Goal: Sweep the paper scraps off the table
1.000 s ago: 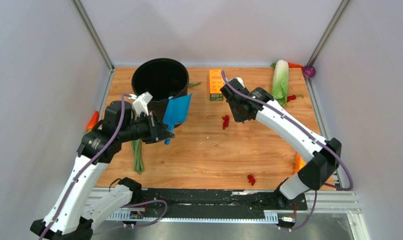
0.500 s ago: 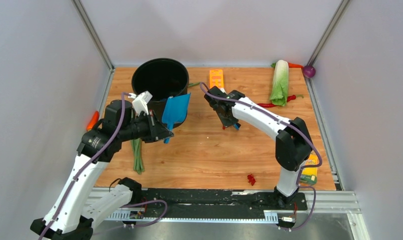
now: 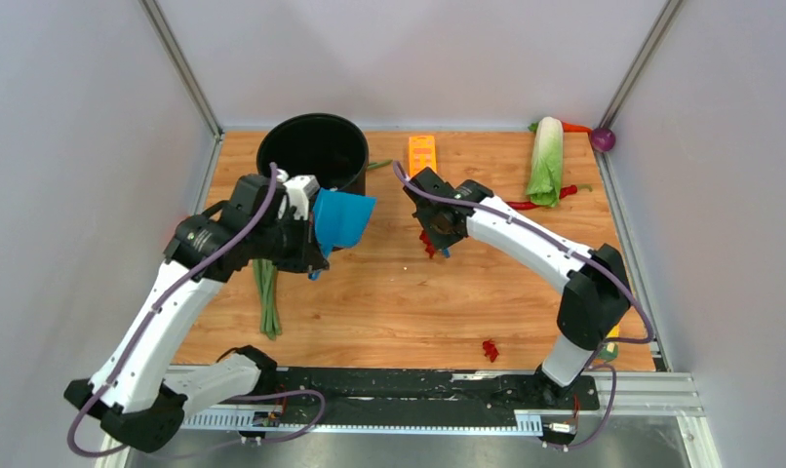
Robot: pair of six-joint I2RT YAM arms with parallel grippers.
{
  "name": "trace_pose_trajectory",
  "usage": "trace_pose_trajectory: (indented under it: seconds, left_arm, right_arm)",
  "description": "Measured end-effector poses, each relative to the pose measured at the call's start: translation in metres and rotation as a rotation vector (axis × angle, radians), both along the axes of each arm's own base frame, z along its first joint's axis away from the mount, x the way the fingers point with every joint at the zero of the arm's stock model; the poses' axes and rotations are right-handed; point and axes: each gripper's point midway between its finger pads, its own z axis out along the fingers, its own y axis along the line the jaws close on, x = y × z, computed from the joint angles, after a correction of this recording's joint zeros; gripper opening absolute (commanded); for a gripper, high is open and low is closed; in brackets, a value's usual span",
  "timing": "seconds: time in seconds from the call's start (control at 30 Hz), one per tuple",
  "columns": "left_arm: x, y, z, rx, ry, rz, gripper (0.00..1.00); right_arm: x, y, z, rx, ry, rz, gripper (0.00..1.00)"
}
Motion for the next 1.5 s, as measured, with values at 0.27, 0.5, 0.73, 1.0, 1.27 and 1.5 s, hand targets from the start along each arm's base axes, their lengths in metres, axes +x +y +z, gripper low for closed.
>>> trace_pose_trajectory:
  seconds: [0.27,0.5,0.73,1.0,1.27,1.5]
  left_arm:
    - [-0.002,-0.031,-0.025,0.223,0.033,-0.196,0.00]
    - [-0.010,-0.055,-0.055,0.383,0.082,-0.356,0.00]
    - [-0.007,-0.046,-0.091,0.513,0.124,-0.402,0.00]
    - [0.001,-0.036,-0.134,0.650,0.171,-0.438,0.00]
    - [0.007,-0.038,-0.166,0.686,0.178,-0.467,0.00]
    - [0.015,-0.043,-0.183,0.703,0.163,-0.482,0.00]
  right_arm:
    - [-0.025,-0.006,0.043,0.102,-0.058,-0.014,0.00]
    - [-0.029,-0.036,0.055,0.066,-0.090,-0.134,0.00]
    - [-0.011,-0.049,0.036,0.001,-0.045,-0.218,0.00]
    - [0.023,-0.036,0.007,-0.098,0.000,-0.227,0.00]
    - [0.033,-0.018,0.002,-0.070,0.032,-0.194,0.00]
    - [0.029,-0.002,-0.001,-0.003,0.080,-0.134,0.00]
